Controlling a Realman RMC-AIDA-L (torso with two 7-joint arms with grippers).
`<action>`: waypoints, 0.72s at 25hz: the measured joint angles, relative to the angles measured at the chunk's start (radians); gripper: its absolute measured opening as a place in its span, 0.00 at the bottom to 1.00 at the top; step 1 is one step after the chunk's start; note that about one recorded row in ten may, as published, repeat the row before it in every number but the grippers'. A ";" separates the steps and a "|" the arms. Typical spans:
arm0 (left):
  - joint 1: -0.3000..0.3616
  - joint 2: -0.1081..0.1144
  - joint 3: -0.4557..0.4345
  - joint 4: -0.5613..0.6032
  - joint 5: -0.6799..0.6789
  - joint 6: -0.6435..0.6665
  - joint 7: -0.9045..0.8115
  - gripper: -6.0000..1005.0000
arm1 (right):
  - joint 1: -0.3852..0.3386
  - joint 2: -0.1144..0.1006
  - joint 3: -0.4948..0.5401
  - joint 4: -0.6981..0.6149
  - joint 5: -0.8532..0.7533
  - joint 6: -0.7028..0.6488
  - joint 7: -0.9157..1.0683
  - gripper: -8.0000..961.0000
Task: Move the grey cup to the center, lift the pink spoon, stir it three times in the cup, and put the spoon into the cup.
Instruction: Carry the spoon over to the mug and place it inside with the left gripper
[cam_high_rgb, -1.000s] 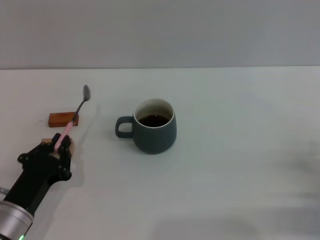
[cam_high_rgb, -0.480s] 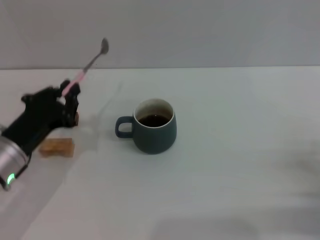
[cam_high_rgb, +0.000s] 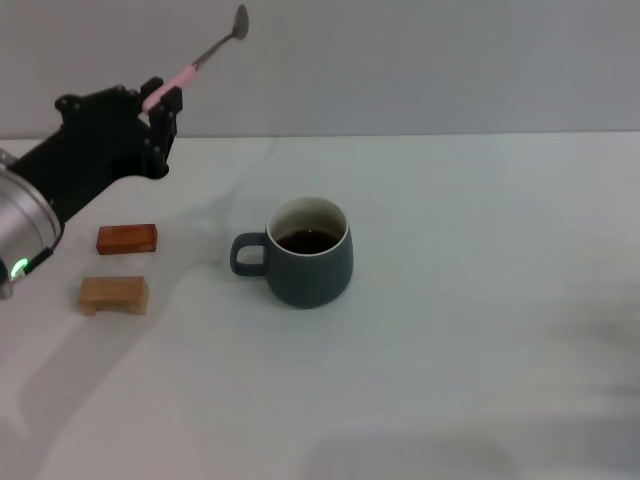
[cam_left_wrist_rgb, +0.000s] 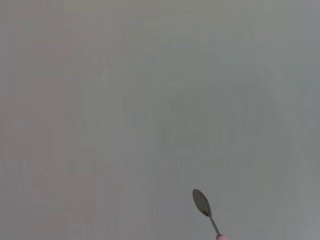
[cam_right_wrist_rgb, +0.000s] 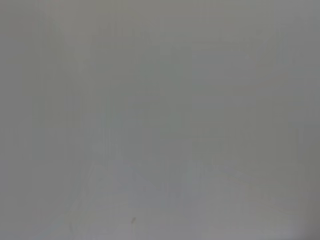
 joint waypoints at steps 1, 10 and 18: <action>0.000 0.000 0.000 0.000 0.000 0.000 0.000 0.17 | 0.000 0.000 0.000 -0.001 0.001 0.000 0.000 0.01; 0.010 -0.007 -0.061 -0.257 0.000 -0.386 0.144 0.18 | 0.000 0.001 0.001 0.005 0.010 0.000 0.003 0.01; 0.012 -0.049 -0.111 -0.424 -0.014 -0.653 0.311 0.18 | 0.000 0.001 0.001 0.005 0.012 0.000 0.003 0.01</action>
